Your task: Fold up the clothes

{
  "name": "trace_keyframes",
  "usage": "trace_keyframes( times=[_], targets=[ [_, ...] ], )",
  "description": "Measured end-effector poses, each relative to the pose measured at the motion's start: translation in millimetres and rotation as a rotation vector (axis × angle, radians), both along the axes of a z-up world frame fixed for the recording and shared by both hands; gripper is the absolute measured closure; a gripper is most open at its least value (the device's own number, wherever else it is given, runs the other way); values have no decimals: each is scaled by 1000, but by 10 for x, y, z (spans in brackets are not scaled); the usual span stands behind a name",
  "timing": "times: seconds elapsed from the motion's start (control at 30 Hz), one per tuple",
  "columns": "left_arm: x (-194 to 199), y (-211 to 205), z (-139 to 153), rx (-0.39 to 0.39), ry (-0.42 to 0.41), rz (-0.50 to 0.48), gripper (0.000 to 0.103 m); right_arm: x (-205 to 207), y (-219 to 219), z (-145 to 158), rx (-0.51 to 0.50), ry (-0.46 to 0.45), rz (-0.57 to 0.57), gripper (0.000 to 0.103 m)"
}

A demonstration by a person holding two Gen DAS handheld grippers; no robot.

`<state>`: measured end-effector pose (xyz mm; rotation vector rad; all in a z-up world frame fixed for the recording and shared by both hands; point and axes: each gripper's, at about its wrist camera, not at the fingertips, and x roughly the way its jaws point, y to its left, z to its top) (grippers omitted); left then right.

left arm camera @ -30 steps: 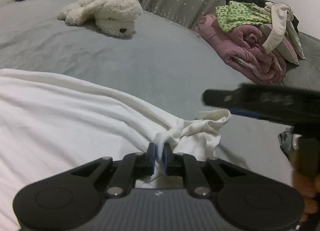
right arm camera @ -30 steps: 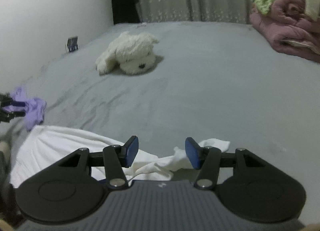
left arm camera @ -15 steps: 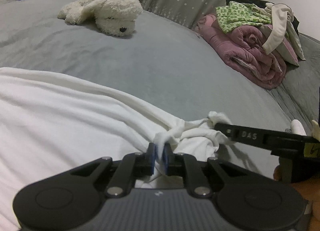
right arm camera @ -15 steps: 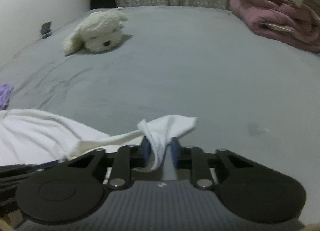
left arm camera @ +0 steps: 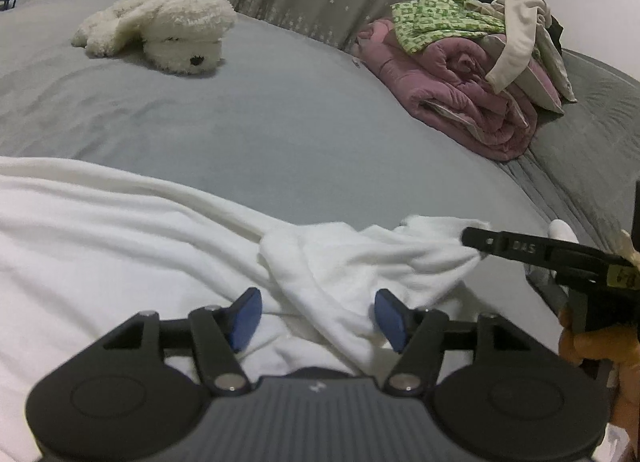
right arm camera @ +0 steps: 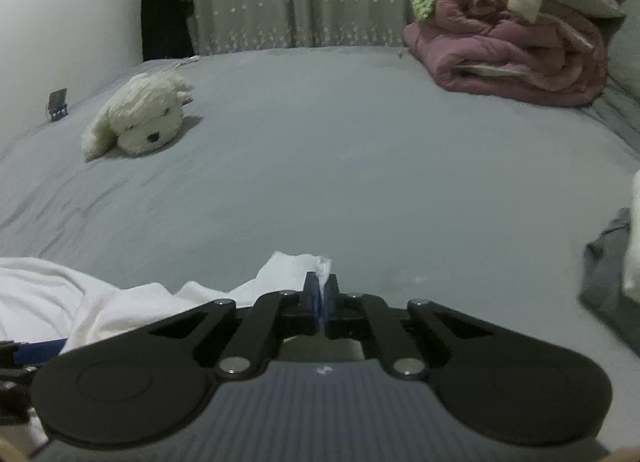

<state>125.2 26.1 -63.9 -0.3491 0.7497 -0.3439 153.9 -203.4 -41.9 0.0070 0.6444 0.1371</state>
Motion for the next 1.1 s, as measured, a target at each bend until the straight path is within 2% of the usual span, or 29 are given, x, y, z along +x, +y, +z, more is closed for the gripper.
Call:
trace_keyframes(
  times=[0.3,0.6,0.8,1.1],
  targets=[
    [15,6,23,1,13,-7,38,-62,-513,80,-104,-43,-105,102],
    [19,4,18,12,13,-14,38,-312,-1148,-47,-194,0,-212,102],
    [17,-2,18,31,11,-22,38,-504,-1403,-153,-191,35,-258,102],
    [36,19,70,85,20,-36,38,-684,-1554,-309,-135,94,-286,102]
  ],
)
